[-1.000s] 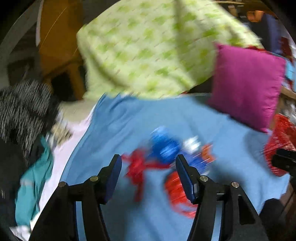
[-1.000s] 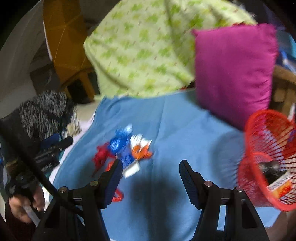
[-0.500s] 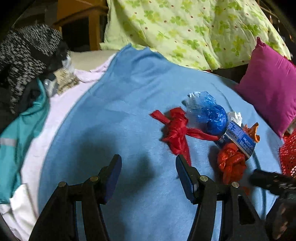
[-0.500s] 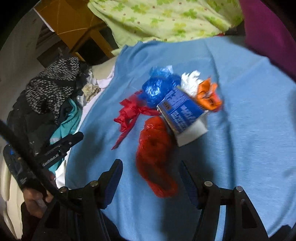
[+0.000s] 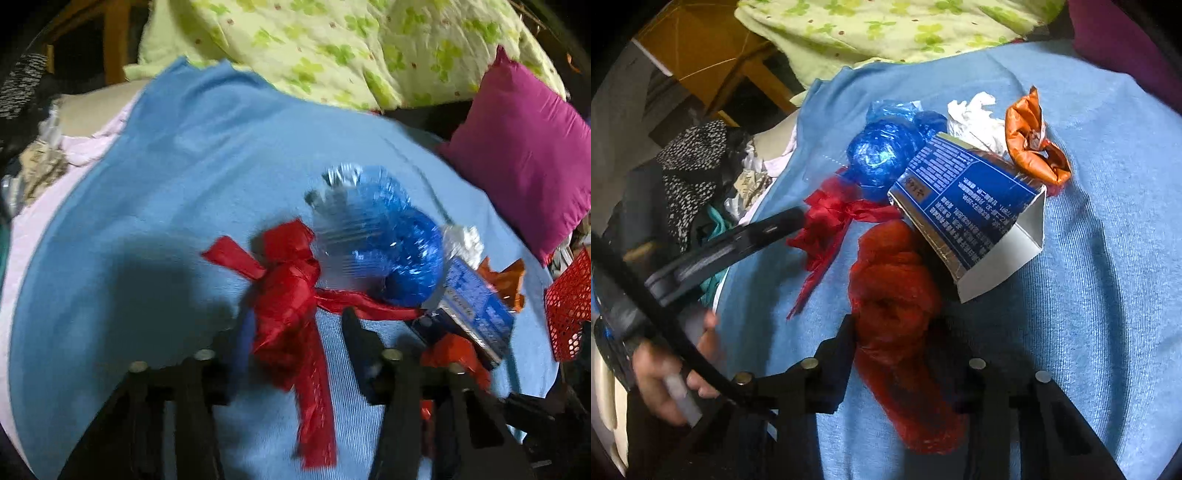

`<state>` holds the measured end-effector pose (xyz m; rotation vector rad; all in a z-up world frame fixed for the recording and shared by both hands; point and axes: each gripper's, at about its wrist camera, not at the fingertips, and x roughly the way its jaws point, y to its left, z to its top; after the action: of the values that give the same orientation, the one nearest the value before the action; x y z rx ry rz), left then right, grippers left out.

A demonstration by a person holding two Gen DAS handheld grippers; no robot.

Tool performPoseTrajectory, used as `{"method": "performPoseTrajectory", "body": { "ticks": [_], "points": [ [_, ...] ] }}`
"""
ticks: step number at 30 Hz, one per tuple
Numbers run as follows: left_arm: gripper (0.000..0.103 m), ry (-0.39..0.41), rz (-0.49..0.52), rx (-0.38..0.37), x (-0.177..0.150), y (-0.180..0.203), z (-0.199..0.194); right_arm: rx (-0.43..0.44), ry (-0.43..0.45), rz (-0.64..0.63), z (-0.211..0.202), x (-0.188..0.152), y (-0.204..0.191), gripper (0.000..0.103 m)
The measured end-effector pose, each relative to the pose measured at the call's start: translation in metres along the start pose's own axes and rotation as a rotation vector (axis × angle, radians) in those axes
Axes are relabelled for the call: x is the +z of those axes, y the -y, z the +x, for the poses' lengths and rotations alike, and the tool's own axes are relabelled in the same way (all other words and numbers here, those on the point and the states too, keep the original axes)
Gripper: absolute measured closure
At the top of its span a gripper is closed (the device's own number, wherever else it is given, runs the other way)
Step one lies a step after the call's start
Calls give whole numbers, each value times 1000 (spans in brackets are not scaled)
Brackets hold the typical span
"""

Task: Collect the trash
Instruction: 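Grasp the red ribbon with the left gripper while the right grasps the red bag, then carry the red ribbon and red bag to the basket and release both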

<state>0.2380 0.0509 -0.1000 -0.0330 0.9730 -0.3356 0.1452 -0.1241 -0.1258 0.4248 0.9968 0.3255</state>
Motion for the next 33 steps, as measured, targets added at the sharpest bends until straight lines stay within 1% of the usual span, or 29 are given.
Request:
{"method": "performPoseTrajectory", "body": {
  "ticks": [1, 2, 3, 6, 8, 11, 14, 16, 19, 25, 26, 29, 33],
  "points": [
    [67, -10, -1, 1, 1, 0, 4, 4, 2, -10, -1, -1, -1, 66],
    [75, -19, -7, 1, 1, -1, 10, 9, 4, -21, -2, -3, -1, 66],
    [79, -23, -16, -4, 1, -3, 13, 14, 6, -32, -4, -5, -1, 67],
    [84, -6, -40, -26, -3, -8, 8, 34, 8, -47, -11, -11, -4, 67],
    [86, 1, -38, -20, -9, -8, 1, 43, 18, -59, -19, -16, -6, 67],
    [87, 28, -17, 0, -25, -3, -17, 59, 35, -76, -36, -23, -8, 67],
    [88, 52, -21, 27, -40, 0, -39, 65, 60, -80, -57, -29, -6, 67],
    [88, 80, -18, 26, -46, 5, -54, 54, 90, -89, -74, -32, -6, 67],
    [88, 130, 1, 47, -55, 17, -83, 35, 138, -103, -100, -37, -3, 67],
    [88, 234, 85, 74, -73, 62, -147, 1, 223, -125, -145, -46, -3, 67],
    [88, 242, 91, 72, -73, 65, -152, -1, 236, -124, -152, -47, -3, 67],
    [88, 278, 136, 88, -74, 95, -175, -8, 272, -121, -175, -53, 5, 67],
    [88, 318, 192, 101, -70, 130, -193, -22, 318, -108, -201, -59, 11, 67]
  ]
}}
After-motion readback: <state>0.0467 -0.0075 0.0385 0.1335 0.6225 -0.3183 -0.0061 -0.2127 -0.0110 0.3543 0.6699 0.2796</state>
